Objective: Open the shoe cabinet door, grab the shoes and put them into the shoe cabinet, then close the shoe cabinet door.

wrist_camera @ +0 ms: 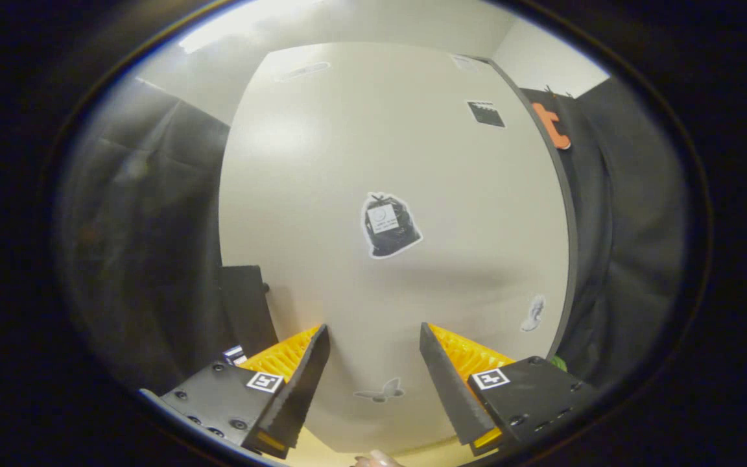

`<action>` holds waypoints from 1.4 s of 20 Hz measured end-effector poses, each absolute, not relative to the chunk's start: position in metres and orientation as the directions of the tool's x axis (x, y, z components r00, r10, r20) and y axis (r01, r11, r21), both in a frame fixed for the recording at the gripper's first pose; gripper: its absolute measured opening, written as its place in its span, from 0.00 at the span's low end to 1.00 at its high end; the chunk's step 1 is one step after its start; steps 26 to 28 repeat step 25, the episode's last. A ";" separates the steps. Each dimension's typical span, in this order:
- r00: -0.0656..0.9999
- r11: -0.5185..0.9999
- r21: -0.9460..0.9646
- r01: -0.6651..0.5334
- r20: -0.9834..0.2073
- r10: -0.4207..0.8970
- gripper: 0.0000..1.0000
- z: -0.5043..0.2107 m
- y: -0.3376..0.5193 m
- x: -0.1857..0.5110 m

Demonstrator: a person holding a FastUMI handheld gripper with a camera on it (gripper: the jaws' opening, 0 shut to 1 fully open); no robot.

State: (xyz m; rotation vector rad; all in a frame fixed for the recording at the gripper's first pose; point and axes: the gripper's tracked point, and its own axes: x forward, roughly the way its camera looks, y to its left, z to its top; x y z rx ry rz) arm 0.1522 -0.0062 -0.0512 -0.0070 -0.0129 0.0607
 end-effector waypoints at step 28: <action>1.000 1.000 0.018 0.022 0.021 -0.022 0.92 -0.072 0.021 0.180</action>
